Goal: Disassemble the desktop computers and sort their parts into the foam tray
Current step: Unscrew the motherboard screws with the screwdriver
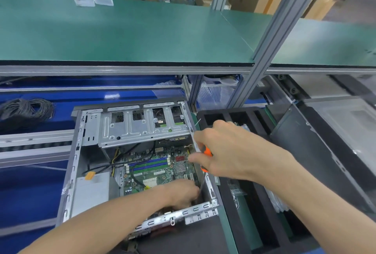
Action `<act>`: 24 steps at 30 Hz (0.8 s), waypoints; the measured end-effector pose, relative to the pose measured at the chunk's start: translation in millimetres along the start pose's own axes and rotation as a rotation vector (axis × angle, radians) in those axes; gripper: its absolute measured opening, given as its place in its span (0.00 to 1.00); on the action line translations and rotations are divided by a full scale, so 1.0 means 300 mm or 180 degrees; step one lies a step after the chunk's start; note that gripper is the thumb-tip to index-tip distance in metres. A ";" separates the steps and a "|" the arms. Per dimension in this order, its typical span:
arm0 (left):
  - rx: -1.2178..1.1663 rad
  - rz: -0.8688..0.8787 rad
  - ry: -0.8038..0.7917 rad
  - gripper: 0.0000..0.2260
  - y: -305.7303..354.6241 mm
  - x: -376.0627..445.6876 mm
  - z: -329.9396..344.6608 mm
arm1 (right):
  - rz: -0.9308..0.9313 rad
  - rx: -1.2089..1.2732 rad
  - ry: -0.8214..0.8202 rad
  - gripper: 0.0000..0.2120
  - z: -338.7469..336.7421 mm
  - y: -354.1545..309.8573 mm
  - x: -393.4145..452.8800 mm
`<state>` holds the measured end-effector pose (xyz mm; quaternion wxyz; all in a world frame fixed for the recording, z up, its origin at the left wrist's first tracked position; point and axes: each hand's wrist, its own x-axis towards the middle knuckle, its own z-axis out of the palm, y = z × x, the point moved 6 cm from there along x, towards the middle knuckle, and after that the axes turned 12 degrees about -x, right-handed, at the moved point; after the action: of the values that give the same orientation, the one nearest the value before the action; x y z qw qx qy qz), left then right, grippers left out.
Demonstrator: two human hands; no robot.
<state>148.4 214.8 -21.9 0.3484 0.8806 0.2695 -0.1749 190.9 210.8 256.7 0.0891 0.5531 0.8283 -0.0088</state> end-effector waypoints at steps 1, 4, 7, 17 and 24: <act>-0.0044 -0.0039 0.0014 0.08 0.001 0.007 0.001 | 0.0021 -0.0107 0.0004 0.15 0.004 -0.001 -0.009; -0.0241 -0.0180 -0.0053 0.09 -0.002 0.027 0.006 | -0.0284 0.0040 -0.0059 0.07 -0.005 -0.027 -0.032; -0.0511 -0.0223 -0.0088 0.09 -0.007 0.020 0.000 | -0.0493 0.0345 -0.0360 0.08 -0.029 -0.034 -0.054; -0.0746 -0.0755 -0.0322 0.17 -0.004 -0.045 -0.013 | -0.0283 -0.0231 -0.0093 0.10 -0.016 -0.029 -0.059; -0.0768 -0.0876 -0.0325 0.11 0.001 -0.047 -0.014 | -0.0858 0.0234 -0.0238 0.09 -0.025 -0.062 -0.093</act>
<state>137.9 212.6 -11.7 0.4376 0.7772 0.3884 -0.2317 183.1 178.8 266.8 0.0976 0.4391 0.8902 -0.0716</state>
